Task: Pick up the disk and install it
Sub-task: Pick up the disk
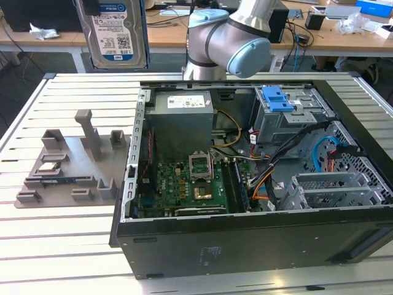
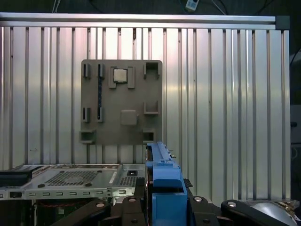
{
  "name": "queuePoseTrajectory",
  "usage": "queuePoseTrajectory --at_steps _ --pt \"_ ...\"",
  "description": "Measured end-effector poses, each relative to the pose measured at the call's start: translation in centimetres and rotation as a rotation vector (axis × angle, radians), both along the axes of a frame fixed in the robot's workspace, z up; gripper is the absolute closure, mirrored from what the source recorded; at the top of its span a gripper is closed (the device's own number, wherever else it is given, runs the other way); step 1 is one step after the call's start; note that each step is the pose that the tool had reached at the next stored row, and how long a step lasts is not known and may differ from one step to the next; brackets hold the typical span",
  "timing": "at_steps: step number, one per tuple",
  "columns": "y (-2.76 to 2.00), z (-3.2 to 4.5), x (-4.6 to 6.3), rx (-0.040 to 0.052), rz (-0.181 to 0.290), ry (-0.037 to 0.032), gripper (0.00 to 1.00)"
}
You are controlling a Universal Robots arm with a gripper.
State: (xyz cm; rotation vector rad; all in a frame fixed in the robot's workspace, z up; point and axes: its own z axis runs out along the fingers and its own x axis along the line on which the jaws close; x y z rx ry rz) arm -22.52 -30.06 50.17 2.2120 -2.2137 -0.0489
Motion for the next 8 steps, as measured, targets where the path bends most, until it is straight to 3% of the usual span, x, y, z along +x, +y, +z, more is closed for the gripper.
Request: queuePoseTrajectory --at_steps 8 --pt "0.02 0.00 1.7 0.0000 0.000 0.0001 0.63"
